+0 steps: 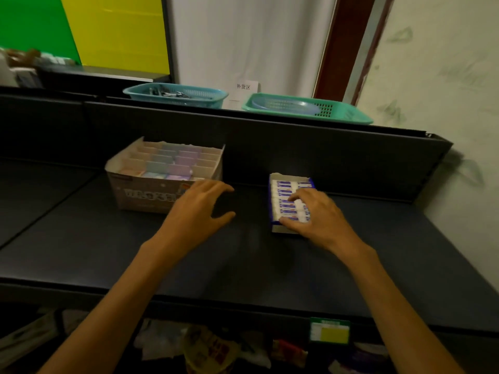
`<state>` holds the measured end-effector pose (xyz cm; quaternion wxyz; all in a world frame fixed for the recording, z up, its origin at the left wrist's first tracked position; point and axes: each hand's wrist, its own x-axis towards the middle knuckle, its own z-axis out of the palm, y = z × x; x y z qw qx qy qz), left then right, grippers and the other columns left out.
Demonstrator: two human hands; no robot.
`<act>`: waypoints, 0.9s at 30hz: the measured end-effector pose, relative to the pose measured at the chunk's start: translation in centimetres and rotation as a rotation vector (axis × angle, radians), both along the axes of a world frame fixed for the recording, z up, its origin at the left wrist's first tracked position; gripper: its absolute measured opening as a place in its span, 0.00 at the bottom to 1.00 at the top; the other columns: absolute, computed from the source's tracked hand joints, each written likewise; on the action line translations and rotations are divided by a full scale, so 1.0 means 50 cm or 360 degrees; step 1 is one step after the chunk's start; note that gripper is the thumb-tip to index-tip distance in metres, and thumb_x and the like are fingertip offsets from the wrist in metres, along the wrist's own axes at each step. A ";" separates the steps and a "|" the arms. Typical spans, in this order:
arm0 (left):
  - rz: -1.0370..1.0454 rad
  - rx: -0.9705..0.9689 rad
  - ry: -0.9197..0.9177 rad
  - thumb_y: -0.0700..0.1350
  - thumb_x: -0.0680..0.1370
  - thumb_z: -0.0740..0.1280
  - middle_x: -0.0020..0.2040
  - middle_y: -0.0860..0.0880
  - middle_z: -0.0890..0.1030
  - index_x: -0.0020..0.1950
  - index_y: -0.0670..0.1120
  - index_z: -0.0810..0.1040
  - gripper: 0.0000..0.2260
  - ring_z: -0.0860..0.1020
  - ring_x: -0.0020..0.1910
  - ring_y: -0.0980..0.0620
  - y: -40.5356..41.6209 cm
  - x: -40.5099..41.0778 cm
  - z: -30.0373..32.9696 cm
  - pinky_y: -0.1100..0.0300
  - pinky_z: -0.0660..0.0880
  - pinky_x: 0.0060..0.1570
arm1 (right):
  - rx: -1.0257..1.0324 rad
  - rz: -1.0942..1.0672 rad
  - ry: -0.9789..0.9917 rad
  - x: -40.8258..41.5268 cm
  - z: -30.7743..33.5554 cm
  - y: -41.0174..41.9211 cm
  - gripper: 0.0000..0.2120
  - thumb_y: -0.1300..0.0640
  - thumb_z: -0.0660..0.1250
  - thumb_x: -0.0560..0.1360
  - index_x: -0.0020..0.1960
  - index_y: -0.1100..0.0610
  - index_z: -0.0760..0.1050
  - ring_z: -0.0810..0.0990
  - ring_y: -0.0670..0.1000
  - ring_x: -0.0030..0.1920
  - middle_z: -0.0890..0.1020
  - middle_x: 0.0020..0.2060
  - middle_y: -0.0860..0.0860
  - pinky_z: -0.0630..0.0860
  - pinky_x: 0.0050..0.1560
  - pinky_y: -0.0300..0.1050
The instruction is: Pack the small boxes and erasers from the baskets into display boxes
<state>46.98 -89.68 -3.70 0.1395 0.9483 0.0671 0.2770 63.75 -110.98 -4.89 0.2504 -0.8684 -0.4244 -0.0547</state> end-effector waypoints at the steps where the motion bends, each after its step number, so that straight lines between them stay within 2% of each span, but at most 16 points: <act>1: 0.0035 0.0034 -0.0078 0.48 0.72 0.72 0.65 0.45 0.71 0.66 0.47 0.71 0.24 0.69 0.65 0.46 0.027 -0.028 0.005 0.54 0.66 0.61 | 0.0065 0.0037 -0.0035 -0.027 0.004 0.029 0.25 0.43 0.71 0.70 0.64 0.49 0.69 0.69 0.49 0.64 0.71 0.65 0.49 0.65 0.64 0.44; 3: 0.0131 0.0115 -0.0148 0.47 0.70 0.74 0.66 0.43 0.70 0.66 0.46 0.71 0.27 0.67 0.66 0.43 0.092 -0.077 0.007 0.45 0.66 0.64 | 0.0139 0.0141 -0.0047 -0.081 0.010 0.098 0.26 0.43 0.70 0.72 0.66 0.48 0.67 0.68 0.47 0.65 0.70 0.66 0.48 0.68 0.65 0.44; 5: 0.0243 0.0126 -0.0157 0.48 0.68 0.75 0.69 0.44 0.66 0.67 0.48 0.69 0.29 0.62 0.69 0.42 0.161 -0.116 0.001 0.42 0.64 0.64 | 0.0163 0.0181 -0.0031 -0.125 0.012 0.173 0.28 0.44 0.69 0.73 0.70 0.47 0.64 0.67 0.46 0.67 0.67 0.68 0.47 0.68 0.64 0.43; 9: 0.0419 -0.0117 -0.0146 0.47 0.67 0.76 0.74 0.43 0.55 0.69 0.50 0.67 0.33 0.53 0.72 0.40 0.268 -0.154 -0.016 0.37 0.65 0.63 | 0.0331 0.0179 0.0084 -0.172 0.011 0.285 0.32 0.49 0.70 0.73 0.72 0.47 0.60 0.66 0.47 0.68 0.63 0.71 0.47 0.66 0.60 0.38; 12: 0.0376 -0.0309 -0.0059 0.47 0.70 0.74 0.76 0.43 0.51 0.70 0.51 0.65 0.31 0.59 0.72 0.37 0.312 -0.149 -0.037 0.37 0.66 0.64 | 0.0361 0.0132 0.0191 -0.184 0.002 0.327 0.27 0.51 0.69 0.74 0.70 0.49 0.63 0.67 0.49 0.68 0.65 0.70 0.49 0.71 0.61 0.41; 14: 0.0292 -0.0325 -0.0053 0.46 0.71 0.73 0.75 0.43 0.52 0.71 0.50 0.65 0.30 0.62 0.70 0.38 0.324 -0.141 -0.051 0.39 0.68 0.63 | 0.0345 0.0068 0.0225 -0.185 -0.008 0.340 0.23 0.51 0.68 0.75 0.67 0.50 0.66 0.68 0.50 0.68 0.66 0.69 0.50 0.74 0.63 0.49; 16: 0.0260 -0.0318 -0.0100 0.45 0.72 0.72 0.75 0.44 0.53 0.70 0.49 0.66 0.29 0.64 0.70 0.39 0.324 -0.134 -0.059 0.41 0.69 0.63 | 0.0362 0.0025 0.0218 -0.181 -0.017 0.339 0.20 0.52 0.67 0.76 0.66 0.50 0.67 0.69 0.51 0.68 0.67 0.69 0.51 0.75 0.62 0.51; 22: 0.0208 -0.0202 -0.0178 0.43 0.72 0.72 0.74 0.42 0.56 0.68 0.47 0.68 0.26 0.67 0.68 0.39 0.279 -0.102 -0.065 0.45 0.71 0.62 | 0.0387 -0.0092 0.0136 -0.152 -0.020 0.293 0.15 0.53 0.67 0.76 0.61 0.49 0.69 0.71 0.50 0.65 0.71 0.65 0.50 0.76 0.60 0.49; 25: 0.0166 -0.0181 -0.0175 0.42 0.72 0.72 0.74 0.42 0.57 0.68 0.48 0.68 0.26 0.67 0.68 0.39 0.257 -0.084 -0.067 0.45 0.71 0.61 | 0.0371 -0.0164 0.0083 -0.141 -0.024 0.266 0.16 0.52 0.67 0.76 0.62 0.51 0.68 0.72 0.49 0.65 0.72 0.65 0.51 0.73 0.59 0.41; 27: 0.0143 -0.0168 -0.0163 0.42 0.72 0.72 0.73 0.42 0.57 0.68 0.48 0.68 0.26 0.67 0.68 0.38 0.245 -0.073 -0.066 0.45 0.72 0.61 | 0.0366 -0.0202 0.0061 -0.132 -0.026 0.249 0.16 0.52 0.67 0.76 0.62 0.52 0.68 0.72 0.50 0.64 0.72 0.65 0.51 0.71 0.58 0.40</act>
